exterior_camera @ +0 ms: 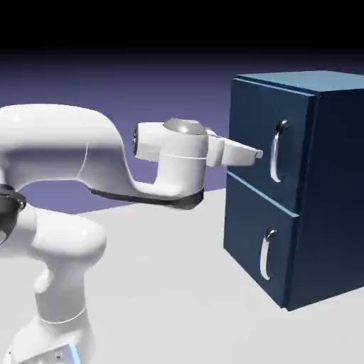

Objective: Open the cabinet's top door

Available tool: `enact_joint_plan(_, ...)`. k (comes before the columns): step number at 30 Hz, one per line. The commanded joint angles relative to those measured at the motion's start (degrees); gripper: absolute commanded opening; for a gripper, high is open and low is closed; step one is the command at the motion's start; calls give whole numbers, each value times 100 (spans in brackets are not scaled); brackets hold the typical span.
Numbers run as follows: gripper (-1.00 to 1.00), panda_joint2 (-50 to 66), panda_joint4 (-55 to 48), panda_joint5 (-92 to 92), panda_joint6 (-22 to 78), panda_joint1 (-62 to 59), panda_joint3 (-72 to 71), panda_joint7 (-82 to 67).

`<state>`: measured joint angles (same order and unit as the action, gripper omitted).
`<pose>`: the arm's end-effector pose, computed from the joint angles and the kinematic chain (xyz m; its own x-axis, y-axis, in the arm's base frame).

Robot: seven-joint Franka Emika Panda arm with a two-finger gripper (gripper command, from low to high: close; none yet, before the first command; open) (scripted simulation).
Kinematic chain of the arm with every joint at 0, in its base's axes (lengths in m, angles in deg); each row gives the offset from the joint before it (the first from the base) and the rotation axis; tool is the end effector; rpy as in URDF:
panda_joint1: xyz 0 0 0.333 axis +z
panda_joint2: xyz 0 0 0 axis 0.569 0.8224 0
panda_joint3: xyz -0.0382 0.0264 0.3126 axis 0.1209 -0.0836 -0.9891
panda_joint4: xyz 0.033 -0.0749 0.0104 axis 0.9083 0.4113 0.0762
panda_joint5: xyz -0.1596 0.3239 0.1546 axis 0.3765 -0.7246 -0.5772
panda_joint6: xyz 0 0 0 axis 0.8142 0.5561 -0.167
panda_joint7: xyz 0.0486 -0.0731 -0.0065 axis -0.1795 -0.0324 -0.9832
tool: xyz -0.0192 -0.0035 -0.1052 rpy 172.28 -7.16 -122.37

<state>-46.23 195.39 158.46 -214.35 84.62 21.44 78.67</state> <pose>0.3815 -0.0220 0.4924 0.1103 -0.6616 0.7417 -0.0905 -0.7499 -0.6554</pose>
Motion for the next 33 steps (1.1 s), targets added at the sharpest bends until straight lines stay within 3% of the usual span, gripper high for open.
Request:
enact_joint_plan(1,0,-39,-23,250,32,87,93,182)
enact_joint_plan(11,0,-353,-208,2265,290,790,845,1652)
enact_joint_plan(16,0,41,-1003,2437,418,1809,1471,1784)
enact_joint_plan(17,-100,41,-1003,2437,418,1809,1472,1784)
enact_joint_plan(27,-100,516,347,1121,1624,55,-321,2055)
enact_joint_plan(33,-100,210,1216,-322,2829,-518,-1543,1628)
